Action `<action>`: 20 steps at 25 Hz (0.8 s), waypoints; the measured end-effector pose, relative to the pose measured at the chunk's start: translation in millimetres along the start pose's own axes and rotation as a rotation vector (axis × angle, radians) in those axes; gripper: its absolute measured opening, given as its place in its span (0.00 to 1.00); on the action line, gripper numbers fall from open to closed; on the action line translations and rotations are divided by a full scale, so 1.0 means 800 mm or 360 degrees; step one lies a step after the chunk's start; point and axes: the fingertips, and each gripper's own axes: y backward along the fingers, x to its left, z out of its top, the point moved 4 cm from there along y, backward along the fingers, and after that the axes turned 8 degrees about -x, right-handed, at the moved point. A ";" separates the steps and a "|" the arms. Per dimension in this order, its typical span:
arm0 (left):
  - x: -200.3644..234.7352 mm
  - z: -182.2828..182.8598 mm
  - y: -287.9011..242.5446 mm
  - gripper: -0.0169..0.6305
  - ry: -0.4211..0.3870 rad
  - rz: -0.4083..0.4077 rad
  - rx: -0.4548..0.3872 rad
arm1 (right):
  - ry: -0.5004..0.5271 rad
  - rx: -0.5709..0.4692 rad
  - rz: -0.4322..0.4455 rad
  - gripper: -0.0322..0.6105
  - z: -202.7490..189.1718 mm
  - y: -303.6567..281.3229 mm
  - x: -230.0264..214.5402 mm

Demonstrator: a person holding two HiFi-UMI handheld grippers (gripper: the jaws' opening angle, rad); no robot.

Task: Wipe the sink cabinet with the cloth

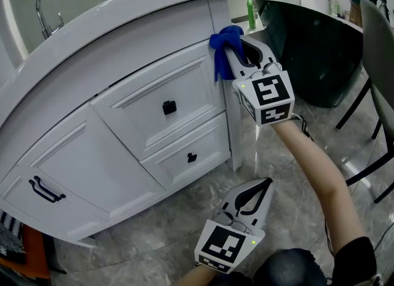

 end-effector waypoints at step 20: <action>0.000 -0.003 -0.002 0.03 -0.0014 -0.0004 0.0012 | -0.0033 0.0061 0.0048 0.14 -0.046 0.035 0.024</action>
